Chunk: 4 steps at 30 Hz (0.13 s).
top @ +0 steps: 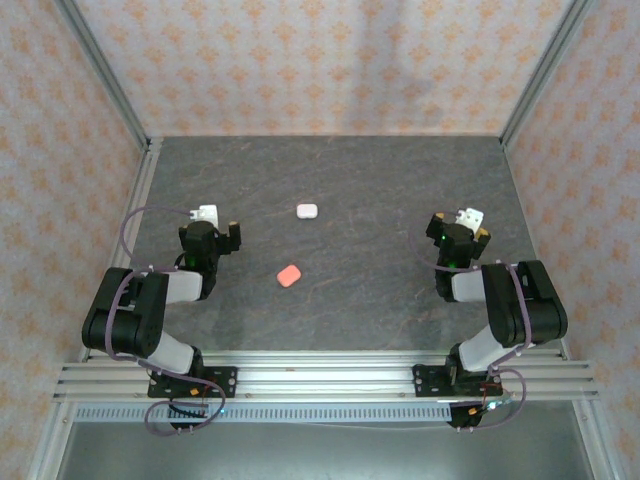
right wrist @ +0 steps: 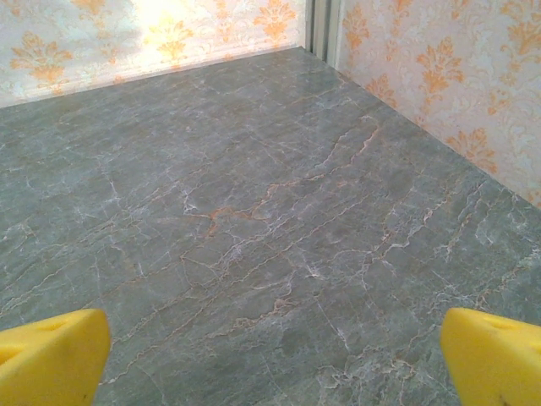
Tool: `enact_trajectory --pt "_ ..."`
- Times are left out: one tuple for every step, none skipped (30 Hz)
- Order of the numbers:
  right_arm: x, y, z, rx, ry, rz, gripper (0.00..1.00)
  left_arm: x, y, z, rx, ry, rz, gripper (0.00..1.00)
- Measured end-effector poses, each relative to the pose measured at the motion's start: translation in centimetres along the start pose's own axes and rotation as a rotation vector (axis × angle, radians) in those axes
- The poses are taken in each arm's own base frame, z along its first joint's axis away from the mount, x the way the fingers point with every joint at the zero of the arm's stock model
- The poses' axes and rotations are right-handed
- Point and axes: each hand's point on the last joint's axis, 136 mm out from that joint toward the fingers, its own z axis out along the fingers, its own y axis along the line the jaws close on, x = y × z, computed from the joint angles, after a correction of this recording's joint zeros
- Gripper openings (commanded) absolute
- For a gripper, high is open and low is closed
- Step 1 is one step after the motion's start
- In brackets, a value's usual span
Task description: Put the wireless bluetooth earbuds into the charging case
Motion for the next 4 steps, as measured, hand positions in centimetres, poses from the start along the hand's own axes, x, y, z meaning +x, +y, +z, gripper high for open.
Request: enact_trajectory --pt "0.01 0.0 0.0 0.0 0.0 -0.001 1.0 0.0 0.0 0.0 0.0 0.0 0.0 1.0" --pt "0.01 0.0 0.0 0.0 0.0 -0.001 1.0 0.0 0.0 0.0 0.0 0.0 0.0 1.0" --pt "0.01 0.0 0.0 0.0 0.0 -0.001 0.99 0.0 0.0 0.0 0.0 0.0 0.0 1.0" --pt "0.01 0.0 0.0 0.0 0.0 -0.001 1.0 0.0 0.0 0.0 0.0 0.0 0.0 1.0"
